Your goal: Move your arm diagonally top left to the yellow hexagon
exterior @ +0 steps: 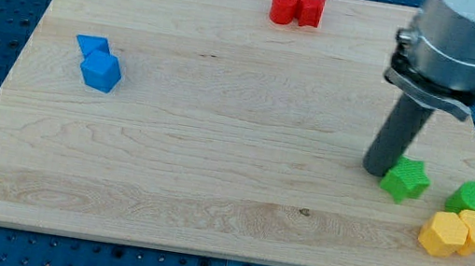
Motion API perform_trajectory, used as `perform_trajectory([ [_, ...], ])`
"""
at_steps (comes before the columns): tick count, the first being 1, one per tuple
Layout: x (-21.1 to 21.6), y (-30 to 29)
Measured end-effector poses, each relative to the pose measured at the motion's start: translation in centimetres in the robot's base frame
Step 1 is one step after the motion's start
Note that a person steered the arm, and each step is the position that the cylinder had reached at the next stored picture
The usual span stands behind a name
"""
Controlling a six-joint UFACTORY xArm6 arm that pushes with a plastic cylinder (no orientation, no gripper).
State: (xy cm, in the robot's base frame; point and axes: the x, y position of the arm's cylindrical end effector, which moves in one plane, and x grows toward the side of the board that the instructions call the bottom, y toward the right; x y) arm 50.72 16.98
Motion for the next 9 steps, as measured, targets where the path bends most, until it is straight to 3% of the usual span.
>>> perform_trajectory([
  [3, 1.1, 2.7],
  [5, -1.5, 3.8],
  [9, 0.3, 5.5],
])
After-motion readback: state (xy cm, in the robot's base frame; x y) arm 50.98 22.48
